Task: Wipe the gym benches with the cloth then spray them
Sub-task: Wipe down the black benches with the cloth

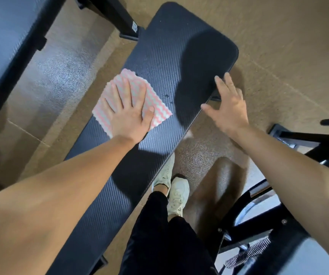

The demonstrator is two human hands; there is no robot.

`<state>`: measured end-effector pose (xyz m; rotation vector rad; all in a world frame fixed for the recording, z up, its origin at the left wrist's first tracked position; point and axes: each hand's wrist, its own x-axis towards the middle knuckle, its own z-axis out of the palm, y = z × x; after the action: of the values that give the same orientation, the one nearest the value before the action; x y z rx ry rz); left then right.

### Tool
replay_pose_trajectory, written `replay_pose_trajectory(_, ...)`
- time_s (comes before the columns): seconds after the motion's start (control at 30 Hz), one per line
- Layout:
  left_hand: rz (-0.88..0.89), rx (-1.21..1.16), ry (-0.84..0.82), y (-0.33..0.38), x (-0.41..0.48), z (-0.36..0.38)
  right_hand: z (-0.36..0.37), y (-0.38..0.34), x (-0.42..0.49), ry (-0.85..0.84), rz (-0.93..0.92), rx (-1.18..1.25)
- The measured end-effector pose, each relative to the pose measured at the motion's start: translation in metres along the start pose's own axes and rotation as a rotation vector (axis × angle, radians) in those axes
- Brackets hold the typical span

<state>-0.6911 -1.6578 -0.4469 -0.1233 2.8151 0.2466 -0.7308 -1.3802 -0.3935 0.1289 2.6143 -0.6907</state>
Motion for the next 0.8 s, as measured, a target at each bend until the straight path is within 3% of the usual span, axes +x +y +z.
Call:
replay_pose_trajectory(0.17,0.341,0.095,-0.058,0.038,-0.036,0.015,-0.001,0.0,0.016,-0.073,0.046,-0.141)
replay_pose_trajectory(0.43,0.616,0.153,0.007,0.02,-0.005,0.01,-0.008,-0.013,0.026,-0.118,0.093,-0.308)
replay_pose_trajectory(0.67,0.232,0.099,-0.005,0.009,0.075,-0.022,-0.013,-0.024,0.035,-0.209,0.153,-0.412)
replay_pose_trajectory(0.8,0.161,0.046,0.031,0.012,0.095,-0.023,-0.012,-0.021,0.039,-0.222,0.151,-0.439)
